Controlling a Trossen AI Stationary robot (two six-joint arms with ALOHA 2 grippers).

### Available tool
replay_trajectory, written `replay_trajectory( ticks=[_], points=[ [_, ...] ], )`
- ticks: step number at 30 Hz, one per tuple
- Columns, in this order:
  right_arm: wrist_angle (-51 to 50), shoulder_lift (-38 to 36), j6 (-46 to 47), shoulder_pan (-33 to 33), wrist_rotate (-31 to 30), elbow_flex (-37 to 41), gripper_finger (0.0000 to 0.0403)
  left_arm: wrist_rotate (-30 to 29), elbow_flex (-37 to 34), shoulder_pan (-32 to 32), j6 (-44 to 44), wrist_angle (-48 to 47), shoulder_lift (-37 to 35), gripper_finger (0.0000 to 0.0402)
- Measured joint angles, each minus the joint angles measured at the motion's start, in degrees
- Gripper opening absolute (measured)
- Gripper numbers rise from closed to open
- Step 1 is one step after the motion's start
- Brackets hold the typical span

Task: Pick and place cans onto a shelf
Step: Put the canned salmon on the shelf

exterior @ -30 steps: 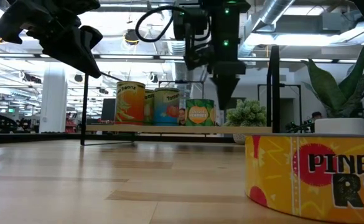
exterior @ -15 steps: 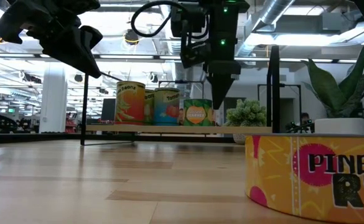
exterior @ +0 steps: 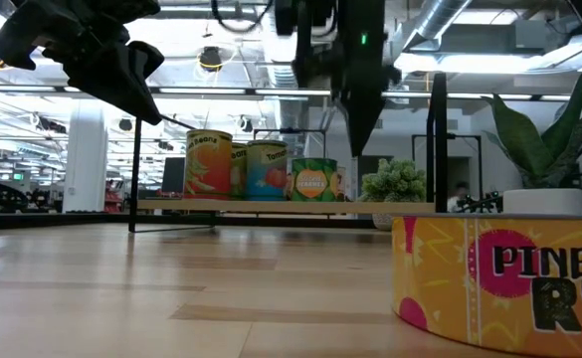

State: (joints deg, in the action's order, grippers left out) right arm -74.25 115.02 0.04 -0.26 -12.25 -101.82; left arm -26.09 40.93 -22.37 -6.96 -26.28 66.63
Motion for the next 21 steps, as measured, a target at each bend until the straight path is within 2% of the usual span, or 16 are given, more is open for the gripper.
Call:
replay_trajectory(
  ticks=[5,8,13,17,21],
  points=[
    [-9.21,-0.02,1.24,5.45,9.42,-6.36,0.0018,0.0,0.0,0.01,0.0,0.02,0.0,0.0],
    [-10.95,-0.07,4.92,9.97,13.53,-7.33,0.0021,-0.02,0.0,0.0,0.09,0.04,0.0,0.0],
    [-9.07,-0.03,9.51,18.45,13.69,-6.93,0.0026,-0.13,0.0,0.01,0.24,0.07,0.0,0.0],
    [-0.58,0.02,13.78,24.13,10.87,-2.82,0.0022,-0.14,0.0,0.02,-0.52,0.24,0.0,0.0],
    [3.48,0.02,21.28,27.78,8.62,2.89,0.0019,-0.15,0.0,0.02,-1.22,0.34,0.0,0.0]
  ],
)
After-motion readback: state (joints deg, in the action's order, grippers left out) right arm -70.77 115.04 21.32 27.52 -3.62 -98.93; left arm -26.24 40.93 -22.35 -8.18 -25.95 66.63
